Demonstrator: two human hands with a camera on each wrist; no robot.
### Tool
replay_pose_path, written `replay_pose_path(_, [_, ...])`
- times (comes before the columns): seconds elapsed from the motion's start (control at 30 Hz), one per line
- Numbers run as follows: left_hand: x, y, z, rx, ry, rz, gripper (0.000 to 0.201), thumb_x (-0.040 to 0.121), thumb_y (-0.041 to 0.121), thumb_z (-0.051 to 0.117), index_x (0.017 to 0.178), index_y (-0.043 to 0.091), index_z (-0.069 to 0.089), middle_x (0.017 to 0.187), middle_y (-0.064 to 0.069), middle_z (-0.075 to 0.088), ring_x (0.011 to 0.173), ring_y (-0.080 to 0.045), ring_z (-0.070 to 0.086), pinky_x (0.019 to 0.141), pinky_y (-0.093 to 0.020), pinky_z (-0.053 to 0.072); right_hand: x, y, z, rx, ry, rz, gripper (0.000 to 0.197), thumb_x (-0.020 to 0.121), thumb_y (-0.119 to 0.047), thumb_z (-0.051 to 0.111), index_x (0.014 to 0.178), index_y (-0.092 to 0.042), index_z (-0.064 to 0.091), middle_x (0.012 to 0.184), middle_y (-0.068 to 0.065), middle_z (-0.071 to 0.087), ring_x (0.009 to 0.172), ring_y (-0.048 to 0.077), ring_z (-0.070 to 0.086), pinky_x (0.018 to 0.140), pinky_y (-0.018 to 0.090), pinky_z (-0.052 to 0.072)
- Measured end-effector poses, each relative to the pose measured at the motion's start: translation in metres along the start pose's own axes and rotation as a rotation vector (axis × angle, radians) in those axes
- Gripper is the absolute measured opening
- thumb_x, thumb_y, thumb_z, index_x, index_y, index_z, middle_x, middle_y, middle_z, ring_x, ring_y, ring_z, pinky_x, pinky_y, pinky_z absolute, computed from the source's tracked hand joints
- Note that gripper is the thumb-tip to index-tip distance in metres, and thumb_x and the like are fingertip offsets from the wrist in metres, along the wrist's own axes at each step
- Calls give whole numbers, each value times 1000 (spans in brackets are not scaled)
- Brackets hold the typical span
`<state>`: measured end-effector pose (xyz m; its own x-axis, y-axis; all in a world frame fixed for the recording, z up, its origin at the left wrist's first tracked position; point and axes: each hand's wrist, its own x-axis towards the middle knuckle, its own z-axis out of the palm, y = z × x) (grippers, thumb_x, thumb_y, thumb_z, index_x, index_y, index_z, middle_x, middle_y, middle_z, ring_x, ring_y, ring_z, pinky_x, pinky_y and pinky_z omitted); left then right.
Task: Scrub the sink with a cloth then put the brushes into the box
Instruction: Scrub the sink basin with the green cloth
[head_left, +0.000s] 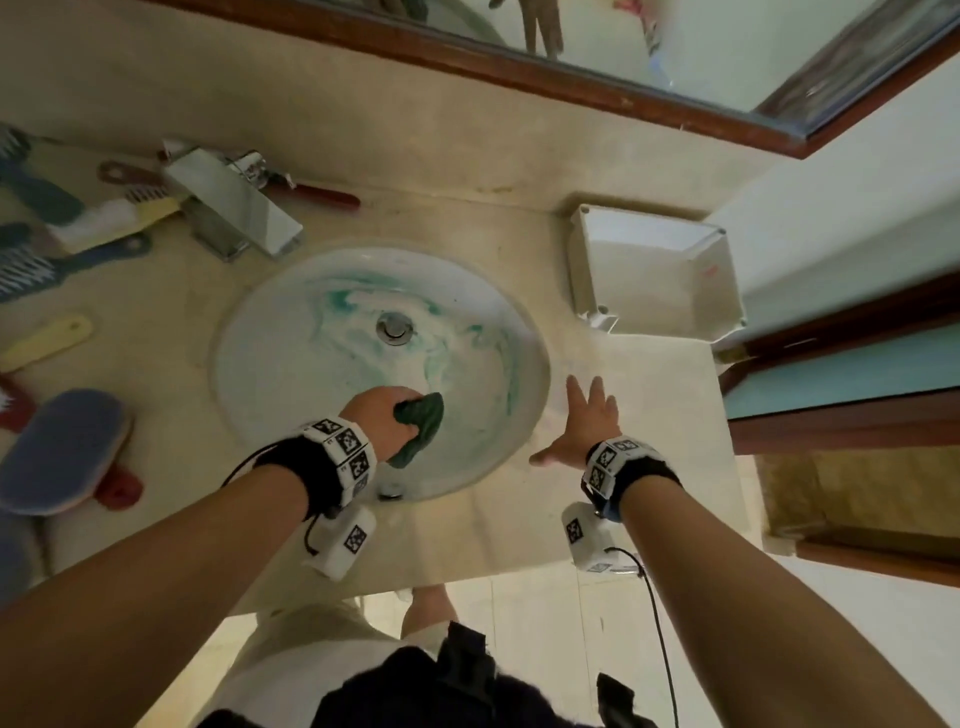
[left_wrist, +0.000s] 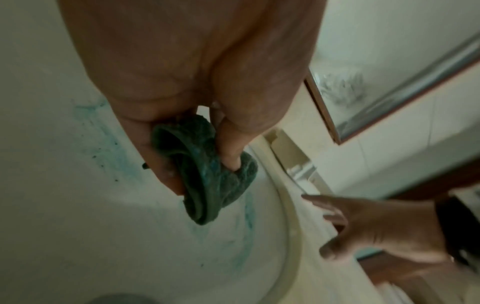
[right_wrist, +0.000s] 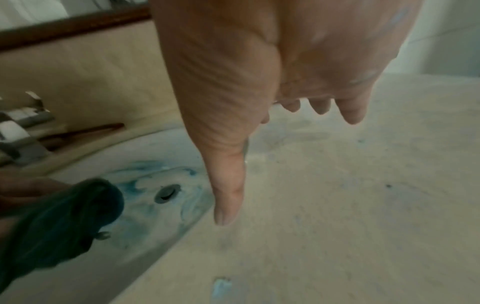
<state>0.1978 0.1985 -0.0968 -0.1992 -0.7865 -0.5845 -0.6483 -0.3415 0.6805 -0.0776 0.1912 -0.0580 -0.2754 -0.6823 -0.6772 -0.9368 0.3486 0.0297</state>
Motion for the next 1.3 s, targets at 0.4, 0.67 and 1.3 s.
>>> replay_pose_path(0.4, [46,17,67,456,-276,30,48,88,20,59,135,29,54,136,-4,56,117,-26,56,98,-30,45,26,7,14,-39,-42,-56,152,54,-46,92,150,-30,-25,157,5,-31,146,36,-20,117,59,18])
replay_pose_path(0.67, [60,44,80,581,-410,91,53,87,14,58,135,36,53,128,-7,61,107,-29,62,91,-35,52,26,9,13,-23,-68,-61,154,52,-46,92,150,-29,-26,156,7,-33,145,38,-22,115,61,19])
replay_pose_path(1.3, [36,49,93,431,-428,-47,52,95,24,39,146,21,40,150,-15,34,133,-30,38,108,-28,31,25,9,8,13,-90,-82,153,54,-42,93,150,-28,-25,156,8,-33,144,39,-24,113,64,13])
